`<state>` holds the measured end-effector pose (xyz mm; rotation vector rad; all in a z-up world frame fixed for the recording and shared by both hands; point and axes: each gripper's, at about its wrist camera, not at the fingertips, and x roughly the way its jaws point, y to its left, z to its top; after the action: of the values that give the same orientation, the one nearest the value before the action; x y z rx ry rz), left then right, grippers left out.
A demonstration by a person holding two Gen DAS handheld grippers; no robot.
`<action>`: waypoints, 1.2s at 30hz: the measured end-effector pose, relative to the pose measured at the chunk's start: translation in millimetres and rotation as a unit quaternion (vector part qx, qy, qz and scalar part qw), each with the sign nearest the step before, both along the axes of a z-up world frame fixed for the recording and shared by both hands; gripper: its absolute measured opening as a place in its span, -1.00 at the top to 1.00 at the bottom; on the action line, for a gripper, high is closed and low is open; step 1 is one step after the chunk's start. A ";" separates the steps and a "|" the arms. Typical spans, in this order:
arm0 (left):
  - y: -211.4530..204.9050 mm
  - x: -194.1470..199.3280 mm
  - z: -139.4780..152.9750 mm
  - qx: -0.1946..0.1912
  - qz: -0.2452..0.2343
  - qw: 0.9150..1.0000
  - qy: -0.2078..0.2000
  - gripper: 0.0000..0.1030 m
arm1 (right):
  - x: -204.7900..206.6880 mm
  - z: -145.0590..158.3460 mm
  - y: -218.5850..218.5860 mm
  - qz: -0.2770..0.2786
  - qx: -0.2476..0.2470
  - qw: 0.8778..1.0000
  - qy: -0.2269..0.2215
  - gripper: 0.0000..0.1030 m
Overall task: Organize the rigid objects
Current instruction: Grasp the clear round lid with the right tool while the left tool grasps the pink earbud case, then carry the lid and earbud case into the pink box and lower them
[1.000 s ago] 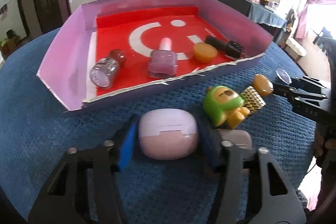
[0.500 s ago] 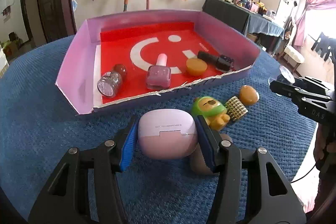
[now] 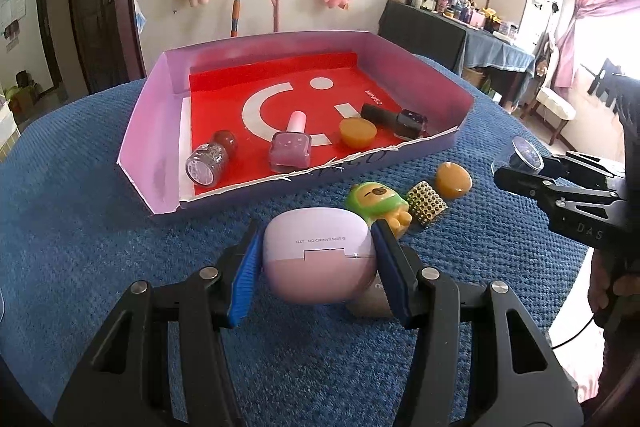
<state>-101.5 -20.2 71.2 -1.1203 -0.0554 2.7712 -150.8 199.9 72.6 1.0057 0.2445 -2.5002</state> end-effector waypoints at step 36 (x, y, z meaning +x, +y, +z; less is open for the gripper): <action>-0.3 -7.5 29.3 0.001 -0.013 1.000 0.012 0.00 | -11.8 17.8 -14.0 0.022 0.006 1.000 -0.001 0.18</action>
<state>-109.0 -20.5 100.5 -1.0810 -0.0402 2.7610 -162.6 185.9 90.3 0.9978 0.2780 -2.4603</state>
